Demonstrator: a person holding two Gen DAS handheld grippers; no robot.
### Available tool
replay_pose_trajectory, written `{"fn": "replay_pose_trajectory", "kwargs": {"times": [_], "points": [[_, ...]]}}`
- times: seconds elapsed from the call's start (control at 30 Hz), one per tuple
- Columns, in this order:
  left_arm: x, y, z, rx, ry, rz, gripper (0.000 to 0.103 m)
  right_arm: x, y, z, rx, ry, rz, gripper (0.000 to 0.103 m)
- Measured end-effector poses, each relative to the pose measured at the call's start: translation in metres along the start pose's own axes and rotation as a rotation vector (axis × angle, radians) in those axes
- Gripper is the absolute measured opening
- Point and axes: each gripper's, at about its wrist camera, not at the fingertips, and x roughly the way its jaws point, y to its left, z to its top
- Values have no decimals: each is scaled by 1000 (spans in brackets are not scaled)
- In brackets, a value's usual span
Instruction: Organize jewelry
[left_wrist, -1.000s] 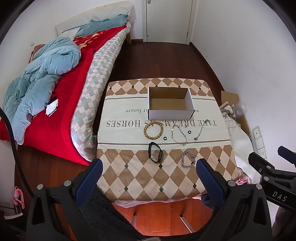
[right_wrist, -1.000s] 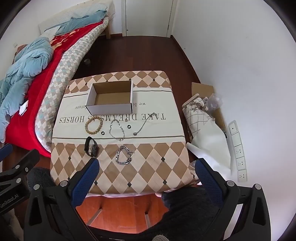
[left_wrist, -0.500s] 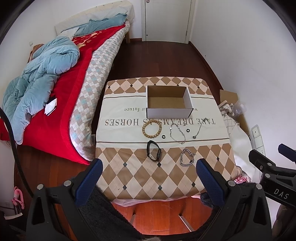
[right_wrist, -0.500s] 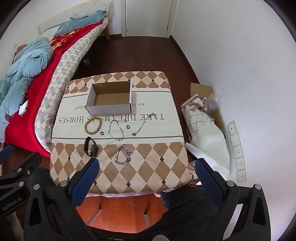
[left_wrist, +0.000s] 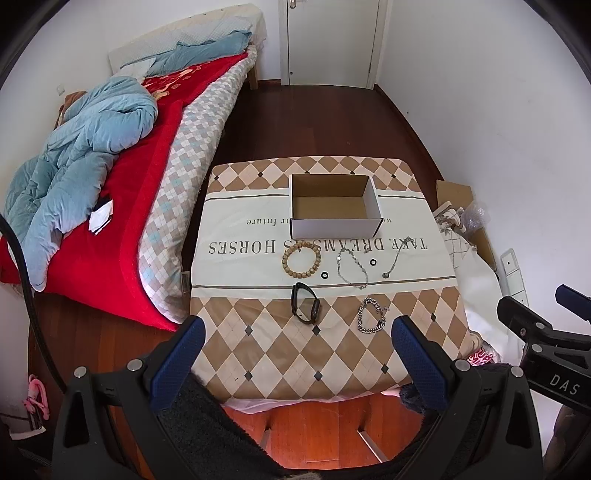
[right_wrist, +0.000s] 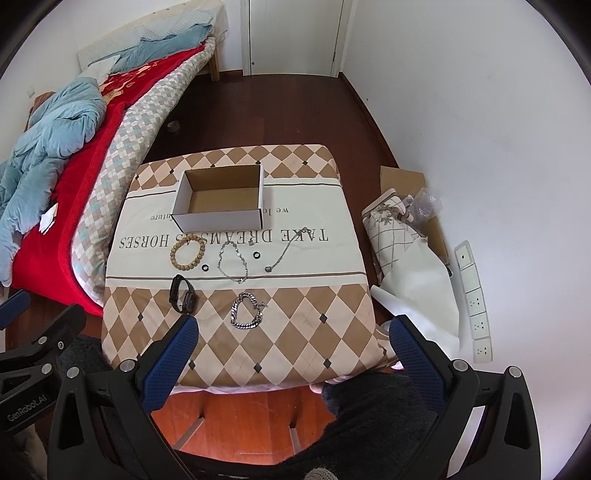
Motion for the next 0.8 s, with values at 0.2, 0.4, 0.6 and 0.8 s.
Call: {"fn": "replay_pose_trajectory", "kwargs": {"times": [0.2, 0.4, 0.6, 0.8], "points": [[-2, 1, 0, -3, -4, -3, 103, -3, 1, 2, 2, -5, -4, 103], [-4, 2, 1, -3, -7, -5, 103, -3, 0, 3, 3, -6, -3, 103], [-5, 1, 3, -1, -12, -7, 103, -5, -1, 4, 3, -9, -1, 103], [-7, -2, 5, -2, -17, -7, 103, -6, -1, 5, 2, -11, -6, 103]]}}
